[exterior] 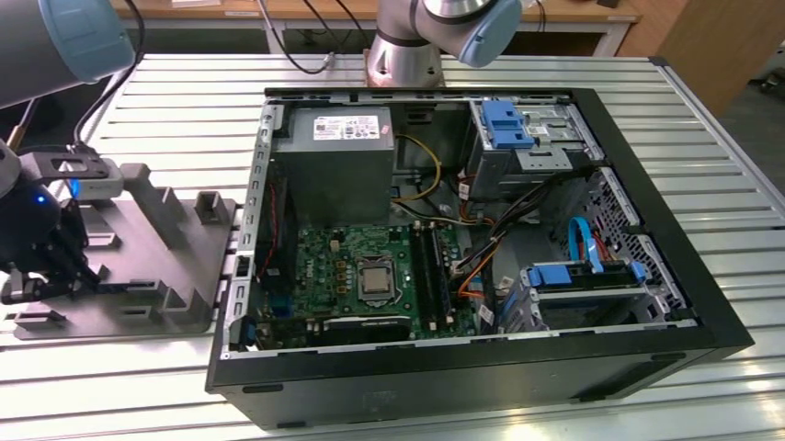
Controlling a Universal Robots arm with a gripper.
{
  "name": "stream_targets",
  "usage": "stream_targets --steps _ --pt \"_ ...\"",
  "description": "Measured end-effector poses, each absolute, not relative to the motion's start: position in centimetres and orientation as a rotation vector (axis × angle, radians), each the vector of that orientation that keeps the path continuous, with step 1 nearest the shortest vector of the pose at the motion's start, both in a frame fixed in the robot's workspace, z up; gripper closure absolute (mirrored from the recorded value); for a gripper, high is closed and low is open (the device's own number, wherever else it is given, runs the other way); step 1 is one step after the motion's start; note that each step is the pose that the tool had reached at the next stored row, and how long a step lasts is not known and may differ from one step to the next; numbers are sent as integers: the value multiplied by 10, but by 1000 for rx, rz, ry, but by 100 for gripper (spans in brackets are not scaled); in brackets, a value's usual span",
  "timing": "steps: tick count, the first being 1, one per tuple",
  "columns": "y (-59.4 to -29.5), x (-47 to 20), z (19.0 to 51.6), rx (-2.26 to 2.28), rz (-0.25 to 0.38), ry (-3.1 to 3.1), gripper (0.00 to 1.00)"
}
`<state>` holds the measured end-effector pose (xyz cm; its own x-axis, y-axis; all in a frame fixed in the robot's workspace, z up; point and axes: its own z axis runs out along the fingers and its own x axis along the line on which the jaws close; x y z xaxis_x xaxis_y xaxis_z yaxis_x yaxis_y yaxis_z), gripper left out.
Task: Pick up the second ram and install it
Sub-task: 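Pick up the second ram and move it above second insertion slot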
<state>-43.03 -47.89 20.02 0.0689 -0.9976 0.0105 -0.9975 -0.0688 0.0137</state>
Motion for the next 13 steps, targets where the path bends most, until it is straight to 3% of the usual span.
stream_targets --steps 7,9,10,13 --pt "-479 -430 200 2279 -3 -2137 81" --pt "-479 -430 200 2279 -3 -2138 83" --pt "-479 -430 200 2279 -3 -2138 88" --pt "-479 -430 200 2278 -3 -2138 88"
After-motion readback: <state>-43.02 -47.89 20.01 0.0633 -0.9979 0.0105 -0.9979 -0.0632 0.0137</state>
